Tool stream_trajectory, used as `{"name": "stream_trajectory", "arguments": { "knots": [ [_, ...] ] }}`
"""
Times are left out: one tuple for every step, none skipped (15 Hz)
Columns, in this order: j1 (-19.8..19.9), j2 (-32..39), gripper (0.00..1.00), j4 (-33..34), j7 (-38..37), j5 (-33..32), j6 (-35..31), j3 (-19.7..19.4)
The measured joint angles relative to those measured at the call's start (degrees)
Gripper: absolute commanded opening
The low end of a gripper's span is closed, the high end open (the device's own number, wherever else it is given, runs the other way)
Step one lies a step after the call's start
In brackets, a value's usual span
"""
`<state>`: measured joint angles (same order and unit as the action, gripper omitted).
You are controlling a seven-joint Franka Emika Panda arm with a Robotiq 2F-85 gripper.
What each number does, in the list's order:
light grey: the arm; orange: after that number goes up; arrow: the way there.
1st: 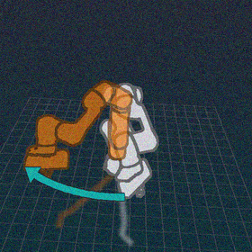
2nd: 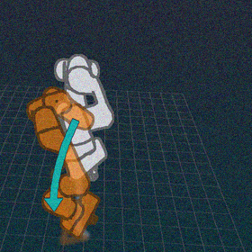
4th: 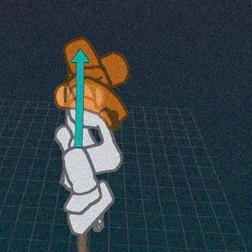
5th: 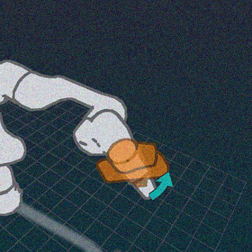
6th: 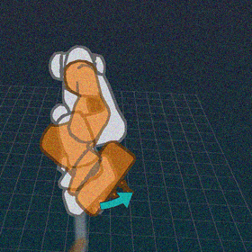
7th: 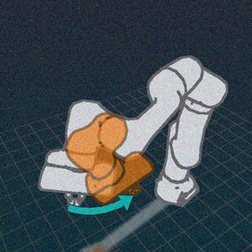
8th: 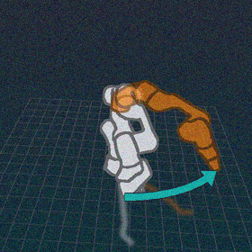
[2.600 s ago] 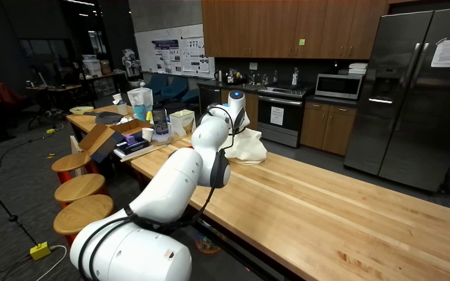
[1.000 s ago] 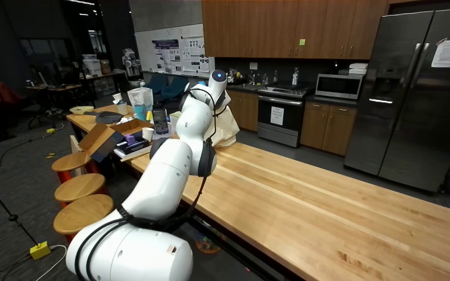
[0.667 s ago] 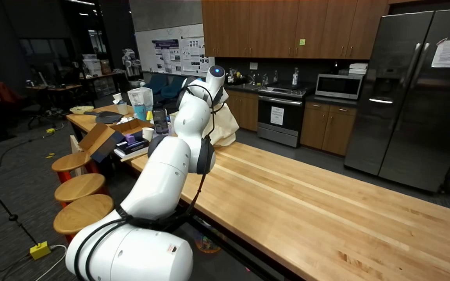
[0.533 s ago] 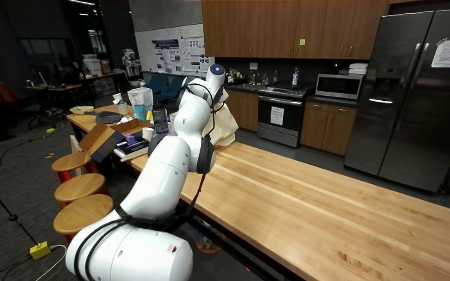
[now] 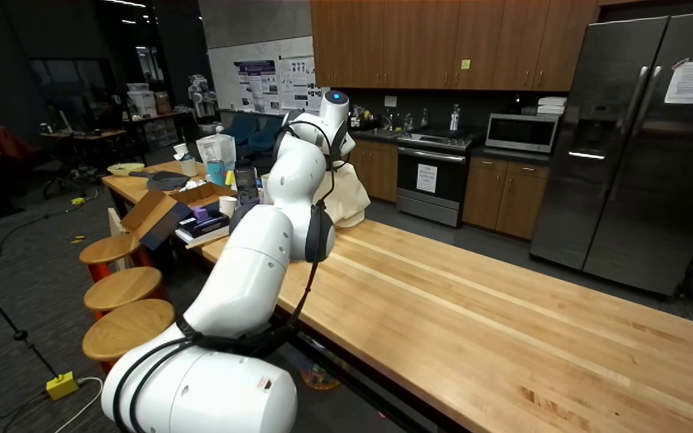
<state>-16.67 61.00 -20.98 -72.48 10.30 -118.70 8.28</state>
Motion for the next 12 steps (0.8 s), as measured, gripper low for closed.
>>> {"name": "stream_trajectory", "arguments": {
  "knots": [
    [0.02, -0.28, 0.01, -0.03, -0.11, -0.38, 1.75, -0.54],
    [0.03, -0.56, 0.01, -0.07, -0.35, -0.93, 3.59, -1.14],
    [0.03, -0.85, 0.01, -0.10, -0.99, -1.69, 5.76, -1.85],
    [0.01, -1.16, 0.01, -0.15, -1.89, -2.57, 8.20, -2.63],
    [-0.02, -1.39, 0.01, -0.16, -3.23, -3.63, 10.85, -3.53],
    [-0.02, -1.56, 0.01, -0.19, -4.70, -4.58, 13.58, -4.32],
    [0.01, -1.73, 0.01, -0.27, -6.15, -5.31, 16.32, -5.00],
    [0.06, -1.75, 0.01, -0.15, -7.64, -5.84, 19.70, -5.66],
    [0.19, -1.74, 0.01, -0.11, -9.02, -6.03, 23.04, -6.13],
    [0.35, -1.74, 0.01, -0.11, -10.26, -6.06, 26.24, -6.48],
    [0.57, -1.70, 0.01, -0.15, -11.46, -6.06, 29.65, -6.64],
    [0.81, -1.63, 0.01, -0.21, -12.55, -6.06, 32.93, -6.67]
  ]
}}
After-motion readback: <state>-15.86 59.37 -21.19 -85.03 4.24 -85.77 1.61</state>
